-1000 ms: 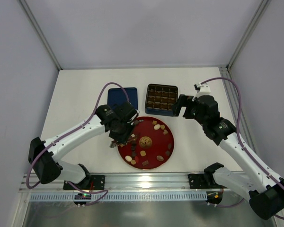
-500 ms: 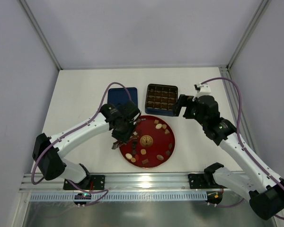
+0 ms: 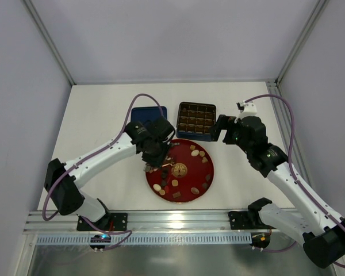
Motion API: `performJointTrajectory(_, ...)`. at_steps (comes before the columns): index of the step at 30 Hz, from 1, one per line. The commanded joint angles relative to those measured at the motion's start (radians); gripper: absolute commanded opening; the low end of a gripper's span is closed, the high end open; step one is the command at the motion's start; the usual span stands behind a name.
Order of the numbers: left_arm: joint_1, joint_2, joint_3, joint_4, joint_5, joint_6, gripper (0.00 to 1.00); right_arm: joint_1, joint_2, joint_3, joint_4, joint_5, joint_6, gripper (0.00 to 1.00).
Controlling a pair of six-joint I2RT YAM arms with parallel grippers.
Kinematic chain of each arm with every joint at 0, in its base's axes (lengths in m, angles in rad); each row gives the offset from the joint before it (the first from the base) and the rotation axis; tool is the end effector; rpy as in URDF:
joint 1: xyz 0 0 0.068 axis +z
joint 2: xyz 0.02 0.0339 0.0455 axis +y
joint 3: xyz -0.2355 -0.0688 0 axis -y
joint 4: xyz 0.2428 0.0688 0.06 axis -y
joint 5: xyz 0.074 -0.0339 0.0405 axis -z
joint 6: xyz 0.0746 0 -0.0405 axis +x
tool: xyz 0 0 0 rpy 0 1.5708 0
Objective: Pack the chocolate
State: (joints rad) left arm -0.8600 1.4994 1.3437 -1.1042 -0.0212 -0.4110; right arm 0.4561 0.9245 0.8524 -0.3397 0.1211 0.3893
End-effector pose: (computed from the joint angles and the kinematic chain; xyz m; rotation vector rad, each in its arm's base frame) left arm 0.1955 -0.2247 0.2286 0.6340 2.7981 -0.2424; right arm 0.2377 0.1066 0.2846 0.0125 2.0046 0.4270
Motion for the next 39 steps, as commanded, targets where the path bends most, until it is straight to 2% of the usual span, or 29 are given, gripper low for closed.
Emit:
performJointTrajectory(1,-0.005,-0.001,0.064,0.020,0.001,-0.008,0.34,0.000,-0.016,0.011,0.019,0.014,-0.010,1.00)
performJointTrajectory(13,-0.004,0.048,0.172,0.010,-0.013,-0.009,0.33,-0.002,-0.015,0.019,0.018,0.015,-0.010,1.00)
performJointTrajectory(20,-0.004,0.111,0.296,0.004,-0.040,0.000,0.33,0.000,-0.012,0.028,0.018,0.012,-0.012,1.00)
performJointTrajectory(27,0.010,0.255,0.512,-0.003,-0.088,0.031,0.33,0.000,-0.006,0.040,0.018,0.011,-0.013,1.00)
performJointTrajectory(34,0.053,0.439,0.790,-0.011,-0.115,0.055,0.33,-0.002,-0.003,0.057,0.008,0.011,-0.021,1.00)
performJointTrajectory(39,0.091,0.531,0.880,0.021,-0.138,0.070,0.33,-0.005,-0.003,0.062,0.002,0.008,-0.029,1.00)
